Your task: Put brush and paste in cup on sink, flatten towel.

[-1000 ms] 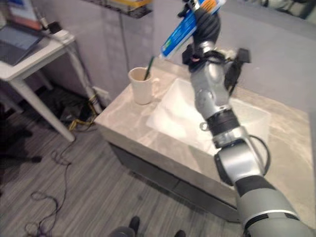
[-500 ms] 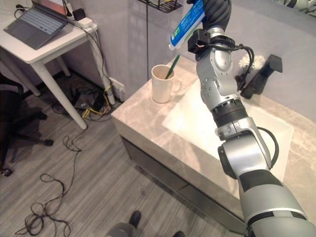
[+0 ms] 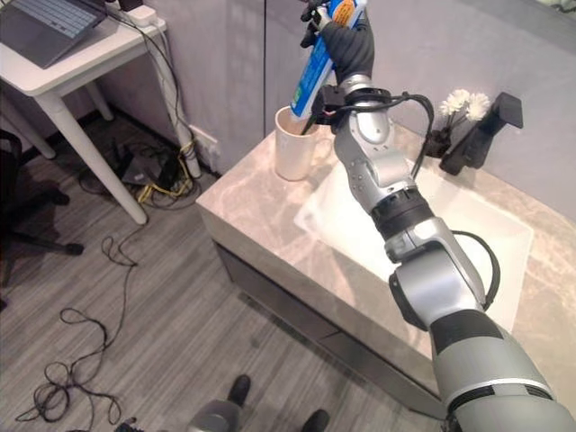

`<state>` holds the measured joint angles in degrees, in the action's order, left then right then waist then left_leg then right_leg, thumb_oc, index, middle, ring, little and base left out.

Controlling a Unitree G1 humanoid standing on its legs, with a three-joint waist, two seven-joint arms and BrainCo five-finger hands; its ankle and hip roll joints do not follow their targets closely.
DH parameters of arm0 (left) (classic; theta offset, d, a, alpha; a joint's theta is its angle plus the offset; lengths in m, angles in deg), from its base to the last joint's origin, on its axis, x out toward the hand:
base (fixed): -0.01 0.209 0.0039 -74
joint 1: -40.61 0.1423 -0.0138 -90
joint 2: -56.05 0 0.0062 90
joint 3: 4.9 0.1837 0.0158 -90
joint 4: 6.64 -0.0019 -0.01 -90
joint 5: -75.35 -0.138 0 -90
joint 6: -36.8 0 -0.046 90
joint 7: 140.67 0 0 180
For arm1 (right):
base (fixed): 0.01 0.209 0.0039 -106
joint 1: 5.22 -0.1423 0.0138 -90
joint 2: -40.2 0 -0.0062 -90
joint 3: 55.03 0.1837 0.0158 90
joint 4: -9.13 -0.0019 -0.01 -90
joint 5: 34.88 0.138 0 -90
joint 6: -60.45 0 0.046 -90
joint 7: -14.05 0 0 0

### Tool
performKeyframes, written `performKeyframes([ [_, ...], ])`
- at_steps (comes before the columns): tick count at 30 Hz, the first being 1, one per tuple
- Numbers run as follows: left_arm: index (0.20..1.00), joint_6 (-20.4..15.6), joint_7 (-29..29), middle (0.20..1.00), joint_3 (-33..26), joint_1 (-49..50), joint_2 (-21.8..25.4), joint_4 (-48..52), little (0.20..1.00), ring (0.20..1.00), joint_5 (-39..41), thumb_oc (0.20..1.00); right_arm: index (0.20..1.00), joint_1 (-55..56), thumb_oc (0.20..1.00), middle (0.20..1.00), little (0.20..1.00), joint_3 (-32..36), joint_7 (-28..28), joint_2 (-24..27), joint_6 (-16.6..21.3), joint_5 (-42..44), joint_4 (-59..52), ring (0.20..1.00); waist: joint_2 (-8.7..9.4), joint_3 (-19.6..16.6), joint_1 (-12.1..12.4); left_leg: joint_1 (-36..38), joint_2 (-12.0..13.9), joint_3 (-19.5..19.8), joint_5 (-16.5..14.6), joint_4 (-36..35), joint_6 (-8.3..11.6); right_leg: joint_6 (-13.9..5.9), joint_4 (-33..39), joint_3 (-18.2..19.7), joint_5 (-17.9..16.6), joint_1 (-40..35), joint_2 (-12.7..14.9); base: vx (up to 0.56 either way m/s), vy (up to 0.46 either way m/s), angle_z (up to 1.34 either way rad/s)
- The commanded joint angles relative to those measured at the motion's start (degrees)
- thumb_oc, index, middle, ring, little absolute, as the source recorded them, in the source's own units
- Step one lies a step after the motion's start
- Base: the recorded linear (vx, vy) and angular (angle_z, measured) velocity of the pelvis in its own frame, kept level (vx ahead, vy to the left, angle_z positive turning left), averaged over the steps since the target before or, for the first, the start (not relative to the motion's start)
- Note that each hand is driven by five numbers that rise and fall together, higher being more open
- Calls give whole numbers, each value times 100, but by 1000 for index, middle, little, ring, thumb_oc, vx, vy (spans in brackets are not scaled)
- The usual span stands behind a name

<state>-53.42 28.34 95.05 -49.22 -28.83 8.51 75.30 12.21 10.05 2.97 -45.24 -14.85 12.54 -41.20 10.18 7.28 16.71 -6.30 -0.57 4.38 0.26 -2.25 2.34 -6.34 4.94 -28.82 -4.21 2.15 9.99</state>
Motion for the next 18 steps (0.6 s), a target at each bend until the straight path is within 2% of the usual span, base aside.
performKeyframes([
  [1, 1000, -34, -83, 1000, 113, -29, 125, -198, 1000, 1000, -112, 1000, 200, -328, 200, 200, 200, 161, 55, 197, 220, -30, -241, 200, 142, 92, 140, -130, -341, -40, 309, -275, -280, -413, -279, 237, -798, -525, 421, 0, 0, 0],
  [8, 1000, -57, -127, 1000, 117, -36, 139, -131, 1000, 1000, -58, 1000, 200, -296, 200, 200, 200, 134, 66, 169, 213, -41, -218, 200, 179, 137, 154, -165, -337, -43, 317, -275, -275, -414, -259, 223, -817, -514, 405, 0, 0, 0],
  [9, 1000, -58, -342, 1000, 171, -83, 75, -118, 1000, 1000, -19, 1000, 200, -149, 200, 200, 200, 135, 40, 18, 291, 21, -305, 200, 193, 140, 120, -178, -328, -59, 314, -275, -277, -412, -251, 250, -843, -487, 396, 0, 0, 0],
  [11, 1000, -58, -342, 1000, 171, -83, 75, -118, 1000, 1000, -19, 1000, 200, -149, 200, 200, 200, 135, 40, 18, 290, 20, -306, 200, 193, 139, 120, -179, -328, -59, 314, -275, -277, -412, -251, 250, -843, -485, 396, 0, 0, 0],
  [12, 1000, -231, -63, 1000, 221, 30, 87, -32, 1000, 1000, -78, 1000, 200, -225, 200, 200, 200, 145, 40, -109, 218, -17, 9, 200, 184, 170, 154, -184, -316, -61, 314, -275, -277, -402, -242, 270, -826, -476, 384, 0, 0, 0],
  [13, 1000, -126, -200, 1000, 222, 6, -5, 21, 1000, 1000, 46, 1000, 200, -303, 200, 200, 200, 112, -7, -64, 167, -56, -52, 200, 191, 178, 167, -186, -319, -46, 322, -275, -280, -399, -251, 263, -832, -472, 385, 0, 0, 0],
  [18, 1000, -94, -179, 1000, 209, -59, -27, 20, 1000, 1000, 87, 1000, 200, -230, 200, 200, 200, 41, 93, 14, 144, -42, -201, 200, 210, 179, 149, -190, -323, -36, 328, -275, -285, -400, -240, 255, -847, -485, 383, 0, 0, 0],
])
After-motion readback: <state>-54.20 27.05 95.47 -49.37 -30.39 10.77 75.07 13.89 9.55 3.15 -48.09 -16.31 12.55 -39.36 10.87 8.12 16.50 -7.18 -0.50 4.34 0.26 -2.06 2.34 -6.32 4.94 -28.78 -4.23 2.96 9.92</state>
